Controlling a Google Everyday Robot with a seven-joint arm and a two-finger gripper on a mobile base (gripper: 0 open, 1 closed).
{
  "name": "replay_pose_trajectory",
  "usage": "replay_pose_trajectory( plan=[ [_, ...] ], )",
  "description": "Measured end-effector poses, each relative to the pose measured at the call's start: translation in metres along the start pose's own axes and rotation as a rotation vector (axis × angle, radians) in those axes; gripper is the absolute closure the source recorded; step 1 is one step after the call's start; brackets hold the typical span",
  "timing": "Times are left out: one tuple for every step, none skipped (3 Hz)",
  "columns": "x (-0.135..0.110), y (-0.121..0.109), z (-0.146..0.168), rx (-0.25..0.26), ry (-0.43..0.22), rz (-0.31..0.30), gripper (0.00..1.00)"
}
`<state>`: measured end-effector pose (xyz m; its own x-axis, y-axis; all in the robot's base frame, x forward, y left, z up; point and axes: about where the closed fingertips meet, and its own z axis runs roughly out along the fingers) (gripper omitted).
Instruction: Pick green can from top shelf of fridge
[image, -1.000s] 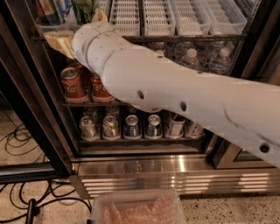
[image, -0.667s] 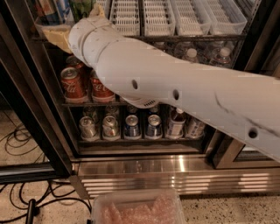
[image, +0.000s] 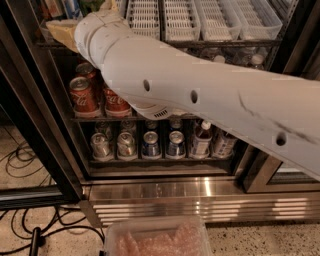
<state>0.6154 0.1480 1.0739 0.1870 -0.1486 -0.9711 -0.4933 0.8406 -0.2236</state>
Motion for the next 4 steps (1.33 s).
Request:
replay_pose_trajectory(
  plan=[
    [-0.002,-0.009,-0.001,0.032,-0.002,0.000,0.27],
    [-0.002,-0.020,-0.004,0.065,-0.001,0.003,0.27],
    [-0.002,-0.027,-0.006,0.089,0.000,0.007,0.32],
    [0.000,-0.035,-0.008,0.110,0.001,0.010,0.33]
  ],
)
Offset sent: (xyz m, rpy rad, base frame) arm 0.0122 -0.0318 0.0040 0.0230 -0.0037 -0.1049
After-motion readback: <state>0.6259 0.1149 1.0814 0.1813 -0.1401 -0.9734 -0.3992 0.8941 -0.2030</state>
